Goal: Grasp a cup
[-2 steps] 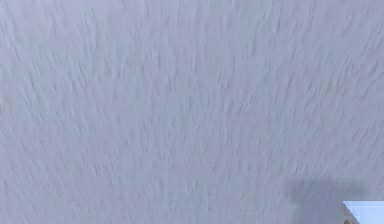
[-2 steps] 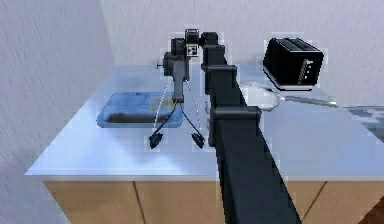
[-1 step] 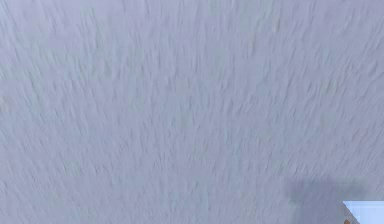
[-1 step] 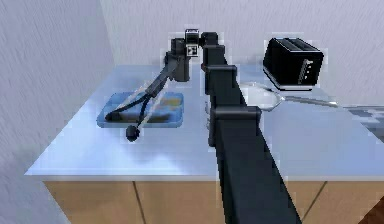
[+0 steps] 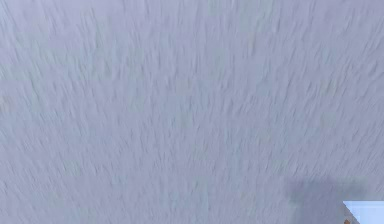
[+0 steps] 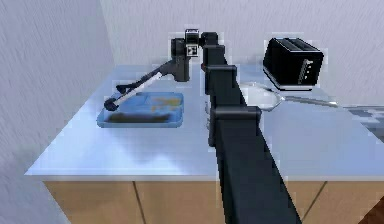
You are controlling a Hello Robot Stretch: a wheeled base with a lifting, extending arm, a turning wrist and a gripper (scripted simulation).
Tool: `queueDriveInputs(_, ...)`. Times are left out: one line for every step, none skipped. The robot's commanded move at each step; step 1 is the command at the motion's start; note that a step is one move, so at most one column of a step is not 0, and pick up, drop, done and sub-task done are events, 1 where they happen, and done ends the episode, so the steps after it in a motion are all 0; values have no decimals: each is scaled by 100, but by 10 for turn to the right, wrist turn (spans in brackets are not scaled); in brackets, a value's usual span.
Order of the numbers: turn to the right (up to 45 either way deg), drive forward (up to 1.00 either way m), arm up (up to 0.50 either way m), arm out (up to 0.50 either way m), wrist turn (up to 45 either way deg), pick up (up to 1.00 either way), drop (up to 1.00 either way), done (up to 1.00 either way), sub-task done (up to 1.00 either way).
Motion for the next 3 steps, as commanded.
queueDriveInputs(0,0,0,0,450,0,0,0,0)
queueDriveInputs(0,0,0,0,450,0,0,0,0)
queueDriveInputs(0,0,0,0,360,0,0,0,0)
